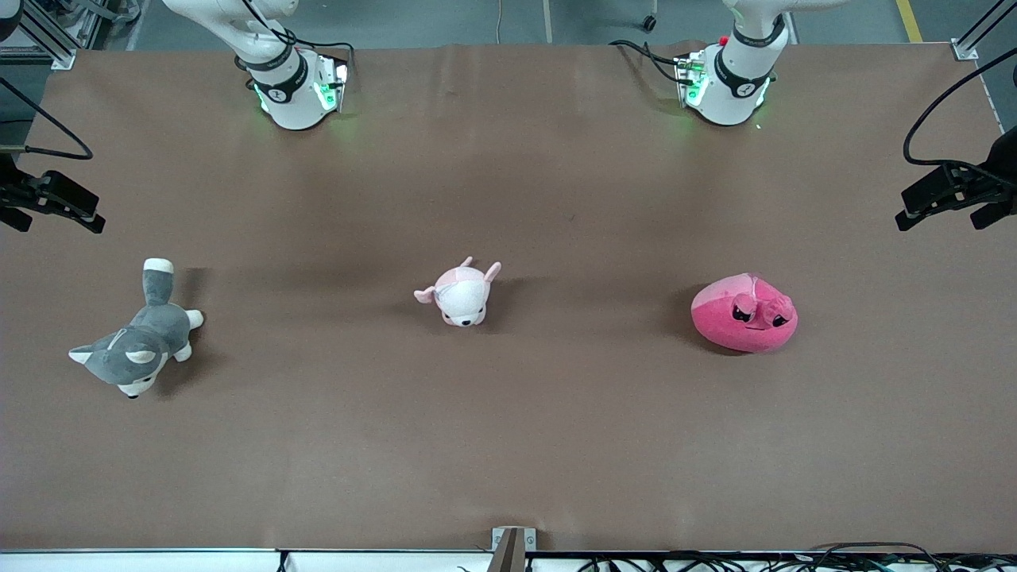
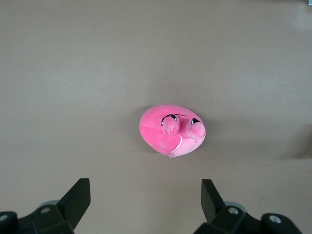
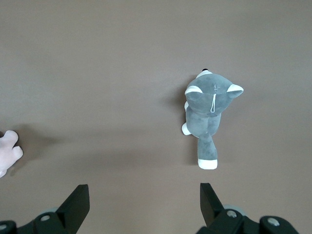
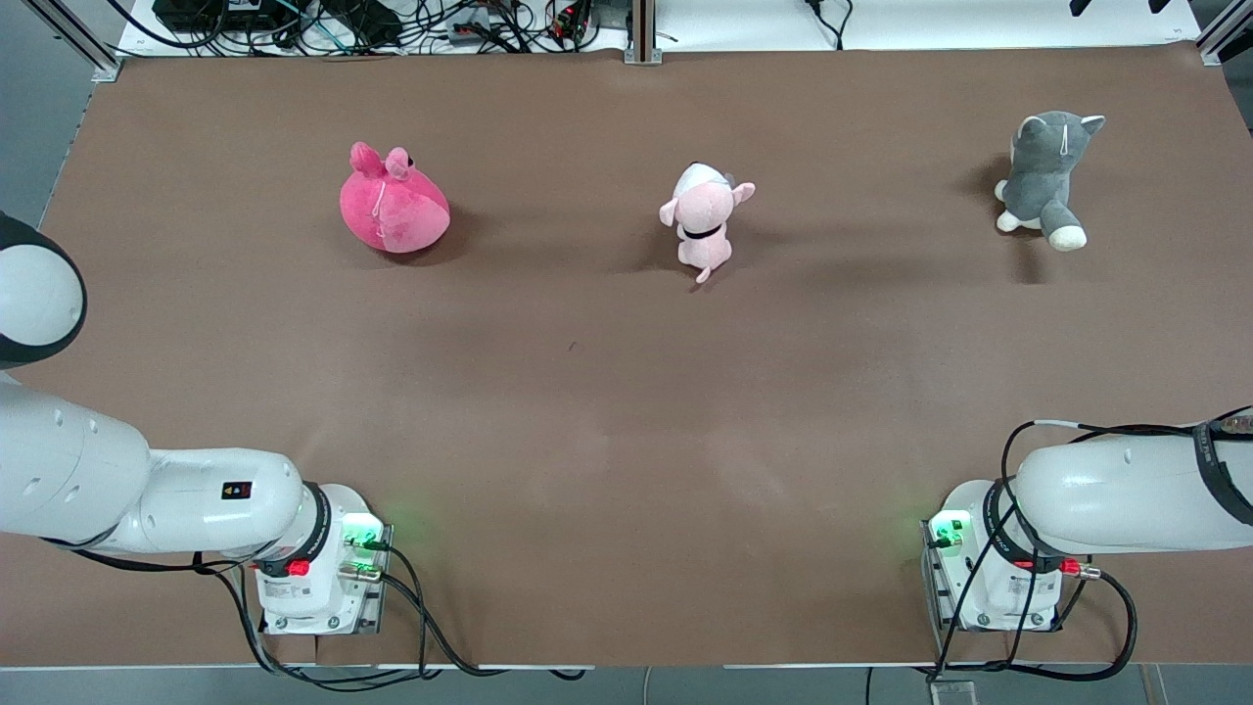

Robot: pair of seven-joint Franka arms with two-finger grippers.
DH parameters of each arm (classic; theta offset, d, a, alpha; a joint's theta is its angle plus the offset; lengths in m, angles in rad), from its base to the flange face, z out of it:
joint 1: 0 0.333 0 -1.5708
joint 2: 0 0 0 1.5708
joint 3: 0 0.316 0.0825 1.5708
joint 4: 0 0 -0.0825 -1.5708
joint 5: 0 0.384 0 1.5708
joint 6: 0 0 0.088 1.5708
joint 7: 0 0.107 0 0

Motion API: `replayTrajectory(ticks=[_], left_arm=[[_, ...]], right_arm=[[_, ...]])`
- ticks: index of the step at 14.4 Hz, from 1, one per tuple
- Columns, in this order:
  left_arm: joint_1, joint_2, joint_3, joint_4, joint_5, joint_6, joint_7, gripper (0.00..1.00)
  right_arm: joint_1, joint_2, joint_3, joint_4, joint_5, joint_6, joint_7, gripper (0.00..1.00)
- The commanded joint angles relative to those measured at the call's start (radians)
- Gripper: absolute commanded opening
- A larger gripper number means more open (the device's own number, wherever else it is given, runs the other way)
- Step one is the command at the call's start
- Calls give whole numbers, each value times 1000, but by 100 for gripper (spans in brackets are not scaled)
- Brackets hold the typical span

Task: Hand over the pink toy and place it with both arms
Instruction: 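Reach the left gripper toward the pink plush toy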

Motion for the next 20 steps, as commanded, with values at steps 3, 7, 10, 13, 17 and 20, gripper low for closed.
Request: replayTrajectory(ticks=[3,7,10,13,17,20], left_arm=[[-3,-1,4,14,4,-19,6,100],[-2,-1,6,13,4,-19,5,100],[-6,42,4,0,4,-25,3,100],[-17,117,3,-27,-3,-52,-1,100],[-51,253,3,-30,-21,9,-40,100],[-55,364,3,-30,-22,114,-69,100]], right_arm=[[-11,-29,5,-30,-7,4,-16,100],[-11,-29,5,-30,-7,2,-16,100],[-11,-29,5,-30,-7,4,-16,100],[-11,-29,5,-30,-7,4,-16,100],[-11,-29,5,-30,-7,2,-16,100],[-11,-29,5,-30,-7,2,-18,100]])
